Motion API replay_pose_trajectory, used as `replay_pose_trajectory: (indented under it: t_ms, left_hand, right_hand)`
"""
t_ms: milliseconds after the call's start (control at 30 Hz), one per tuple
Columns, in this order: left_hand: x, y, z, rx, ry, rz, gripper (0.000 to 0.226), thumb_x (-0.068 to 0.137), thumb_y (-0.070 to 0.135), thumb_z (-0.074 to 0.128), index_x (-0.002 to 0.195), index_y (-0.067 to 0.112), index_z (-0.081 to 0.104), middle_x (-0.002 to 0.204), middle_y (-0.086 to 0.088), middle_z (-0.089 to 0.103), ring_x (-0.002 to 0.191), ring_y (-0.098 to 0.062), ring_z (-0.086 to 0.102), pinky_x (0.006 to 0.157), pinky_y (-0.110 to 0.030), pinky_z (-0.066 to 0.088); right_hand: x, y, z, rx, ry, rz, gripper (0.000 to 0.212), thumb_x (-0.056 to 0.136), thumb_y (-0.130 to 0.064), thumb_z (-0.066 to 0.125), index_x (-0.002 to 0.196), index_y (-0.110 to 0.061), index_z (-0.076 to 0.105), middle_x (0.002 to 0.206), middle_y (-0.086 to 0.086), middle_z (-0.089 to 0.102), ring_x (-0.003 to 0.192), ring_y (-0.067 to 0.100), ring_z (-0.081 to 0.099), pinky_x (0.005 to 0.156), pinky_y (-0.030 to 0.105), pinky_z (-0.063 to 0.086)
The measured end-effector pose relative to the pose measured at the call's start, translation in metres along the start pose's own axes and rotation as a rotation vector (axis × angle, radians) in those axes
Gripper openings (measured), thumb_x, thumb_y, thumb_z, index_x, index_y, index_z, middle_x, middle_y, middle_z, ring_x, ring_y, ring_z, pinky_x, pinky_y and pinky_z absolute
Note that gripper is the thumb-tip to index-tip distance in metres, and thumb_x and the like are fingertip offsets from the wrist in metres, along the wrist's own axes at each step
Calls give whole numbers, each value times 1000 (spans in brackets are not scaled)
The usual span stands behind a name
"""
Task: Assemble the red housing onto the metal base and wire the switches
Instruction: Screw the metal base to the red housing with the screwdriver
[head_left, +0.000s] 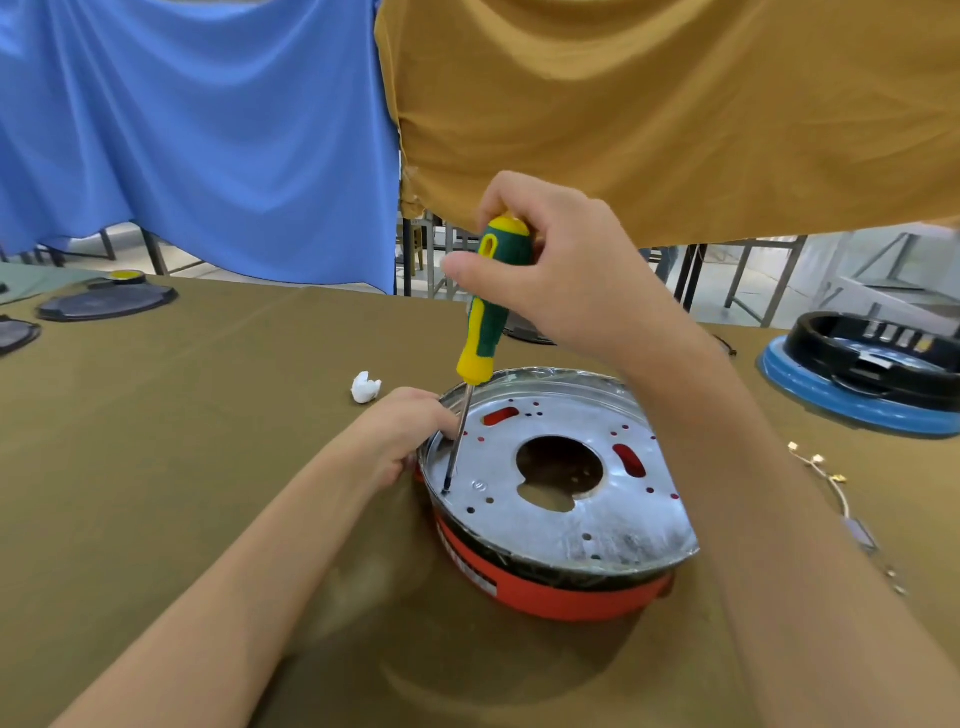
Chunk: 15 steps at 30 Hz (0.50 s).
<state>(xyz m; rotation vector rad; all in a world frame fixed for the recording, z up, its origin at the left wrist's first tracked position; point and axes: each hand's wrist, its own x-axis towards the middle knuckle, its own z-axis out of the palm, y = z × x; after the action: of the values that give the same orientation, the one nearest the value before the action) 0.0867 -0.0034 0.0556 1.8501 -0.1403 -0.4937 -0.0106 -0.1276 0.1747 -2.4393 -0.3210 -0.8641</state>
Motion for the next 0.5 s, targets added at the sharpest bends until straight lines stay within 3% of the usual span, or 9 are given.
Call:
replay_pose_trajectory:
  t_ms: [67,133,200,267,300,400,500]
  left_hand:
    - [0,0,0,20,13,0,14,77,-9,59,87,-5,67,85,-20,65,79,-32,60,78,-42,46]
    - [1,0,0,29,25,-1,13,78,-9,59,75,3,65,77,-16,65,75,-30,59,77,-41,45]
    - [2,-2,0,21,23,1,18,79,-10,59,69,5,63,62,-11,66,66,-29,60,77,-41,48]
    - [2,-2,0,9,17,4,20,80,-10,58,68,5,64,55,-7,65,60,-28,62,76,-41,52]
    - [1,-2,0,4,15,7,19,80,-10,58,69,5,64,54,-7,65,57,-27,62,73,-39,53]
    - [-1,-1,1,-15,9,20,15,79,-11,58,85,-2,69,63,-11,68,53,-24,64,64,-32,55]
    - [0,-1,1,-24,7,12,23,80,-11,57,98,-6,69,75,-17,71,59,-26,67,61,-31,58]
  right_hand:
    - [0,-3,7,-81,38,-20,33,93,-43,61,96,-11,53,72,1,55,66,21,50,65,40,47]
    - [2,-2,9,-77,-10,-17,28,98,-39,54,101,-11,55,73,1,53,64,16,49,60,34,43]
    - [3,0,6,111,-134,33,21,99,-28,51,115,-16,57,84,2,56,60,4,44,58,19,35]
    - [3,4,-2,253,-218,72,27,98,-19,52,125,-21,56,100,5,61,62,0,46,58,13,34]
    - [2,5,-5,287,-228,63,26,97,-17,55,123,-19,58,97,4,60,61,-1,47,57,13,36]
    - [3,6,-8,189,-154,23,18,92,-27,68,104,-15,63,78,-7,56,63,7,52,62,26,49]
    - [4,3,3,-104,-5,41,35,88,-45,67,89,-11,58,67,-5,53,60,13,45,59,34,42]
